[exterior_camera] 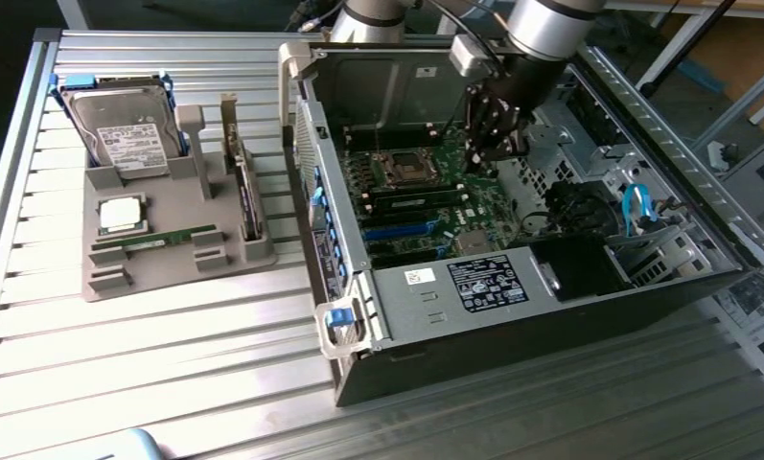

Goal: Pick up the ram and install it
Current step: 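Insert the ram into the slot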

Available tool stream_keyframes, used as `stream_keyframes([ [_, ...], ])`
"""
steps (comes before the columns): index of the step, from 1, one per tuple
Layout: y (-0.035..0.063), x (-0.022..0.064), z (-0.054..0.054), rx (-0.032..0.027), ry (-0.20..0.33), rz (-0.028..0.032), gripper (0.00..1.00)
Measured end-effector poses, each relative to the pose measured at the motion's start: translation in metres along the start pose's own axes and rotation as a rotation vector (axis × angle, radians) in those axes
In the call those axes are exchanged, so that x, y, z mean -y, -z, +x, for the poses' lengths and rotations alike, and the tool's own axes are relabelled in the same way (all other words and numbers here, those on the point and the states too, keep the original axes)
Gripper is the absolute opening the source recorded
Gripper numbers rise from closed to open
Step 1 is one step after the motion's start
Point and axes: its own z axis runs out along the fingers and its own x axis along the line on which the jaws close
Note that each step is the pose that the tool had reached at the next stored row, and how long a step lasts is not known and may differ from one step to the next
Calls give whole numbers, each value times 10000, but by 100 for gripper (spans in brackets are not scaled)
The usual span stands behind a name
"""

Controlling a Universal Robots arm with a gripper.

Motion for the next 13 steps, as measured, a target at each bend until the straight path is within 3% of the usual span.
stream_keyframes([
  [13,124,137,8,-79,-4,-46,11],
])
